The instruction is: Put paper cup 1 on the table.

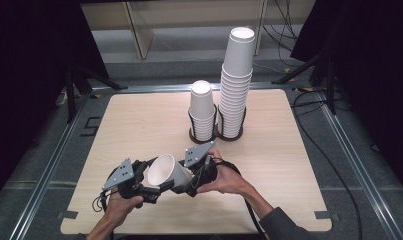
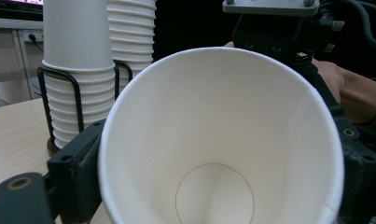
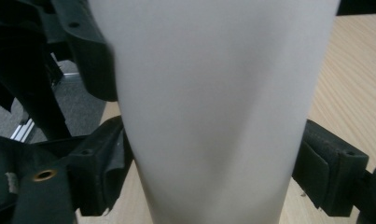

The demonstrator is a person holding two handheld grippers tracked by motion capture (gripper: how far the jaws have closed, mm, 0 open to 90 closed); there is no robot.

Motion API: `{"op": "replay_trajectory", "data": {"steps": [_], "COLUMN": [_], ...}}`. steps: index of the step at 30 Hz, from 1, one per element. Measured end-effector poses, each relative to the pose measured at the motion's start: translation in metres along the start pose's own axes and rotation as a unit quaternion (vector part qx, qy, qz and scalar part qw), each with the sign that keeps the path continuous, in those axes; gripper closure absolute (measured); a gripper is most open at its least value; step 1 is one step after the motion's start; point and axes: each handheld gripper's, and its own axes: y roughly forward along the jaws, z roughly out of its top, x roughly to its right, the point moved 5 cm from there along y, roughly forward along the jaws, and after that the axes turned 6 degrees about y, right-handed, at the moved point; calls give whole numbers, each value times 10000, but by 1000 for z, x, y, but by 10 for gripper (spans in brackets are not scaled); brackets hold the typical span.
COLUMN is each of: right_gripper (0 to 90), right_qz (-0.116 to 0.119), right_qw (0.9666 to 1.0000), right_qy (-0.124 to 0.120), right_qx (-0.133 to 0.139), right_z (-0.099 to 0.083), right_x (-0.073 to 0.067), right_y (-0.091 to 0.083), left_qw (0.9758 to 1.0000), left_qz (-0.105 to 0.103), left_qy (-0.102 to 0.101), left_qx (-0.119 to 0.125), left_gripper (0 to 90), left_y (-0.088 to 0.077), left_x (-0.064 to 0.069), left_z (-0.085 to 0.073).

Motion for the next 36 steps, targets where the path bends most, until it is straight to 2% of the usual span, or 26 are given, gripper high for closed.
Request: {"op": "replay_trajectory", "data": {"steps": [2,7,10,11,12,13,14,15,18,19,21,23,25,26,27,28,30,31,32,35,36], "right_gripper": [163,167,175,177,187,192,192,195,200,200,202,202,204,204,204,206,204,203,203,199,200], "right_qz": [-174,-402,-629,-674,-767,-777,-807,-823,-983,-969,-1029,-1059,-1117,-1169,-1202,-1202,-1295,-1324,-1348,-1423,-1473], "right_qw": [9995,9988,9976,9968,9965,9954,9955,9955,9934,9938,9929,9923,9915,9908,9903,9902,9888,9881,9875,9855,9846], "right_qy": [237,266,286,429,340,553,488,461,590,544,601,644,671,686,690,703,738,780,813,919,941], "right_qx": [-77,21,53,19,29,-13,1,29,-14,-21,-16,-13,-37,-50,-53,-47,-7,-16,8,25,27], "right_z": [-3,-8,-12,-14,-15,-18,-19,-21,-27,-29,-33,-37,-42,-45,-46,-48,-52,-55,-57,-64,-67], "right_x": [2,13,18,18,20,18,20,21,21,22,22,22,21,21,21,20,20,20,20,23,24], "right_y": [-1,-10,-19,-21,-24,-26,-28,-30,-37,-40,-44,-49,-54,-57,-59,-62,-67,-70,-73,-79,-81], "left_qw": [10000,9991,9970,9956,9948,9931,9917,9907,9847,9834,9796,9777,9735,9733,9714,9710,9679,9683,9665,9644,9630], "left_qz": [78,410,719,846,925,1017,1106,1132,1393,1447,1577,1666,1790,1818,1863,1912,2021,2049,2098,2182,2224], "left_qy": [-16,58,113,142,161,235,278,509,613,616,659,648,627,623,621,606,618,588,561,551,555], "left_qx": [5,-103,-282,-371,-404,-526,-593,-557,-843,-911,-1058,-1099,-1279,-1253,-1336,-1300,-1364,-1306,-1371,-1390,-1421], "left_gripper": [120,123,121,121,120,120,120,119,118,118,118,118,117,117,117,117,117,117,116,117,117], "left_y": [-2,-9,-12,-13,-13,-14,-14,-13,-13,-13,-12,-10,-10,-9,-10,-8,-8,-7,-7,-6,-5], "left_x": [-3,-14,-22,-25,-27,-29,-31,-35,-41,-42,-47,-52,-59,-61,-64,-68,-76,-81,-83,-92,-95], "left_z": [1,2,1,-1,-1,-2,-2,-1,-3,-3,-4,-5,-6,-6,-6,-6,-6,-6,-6,-7,-7]}}
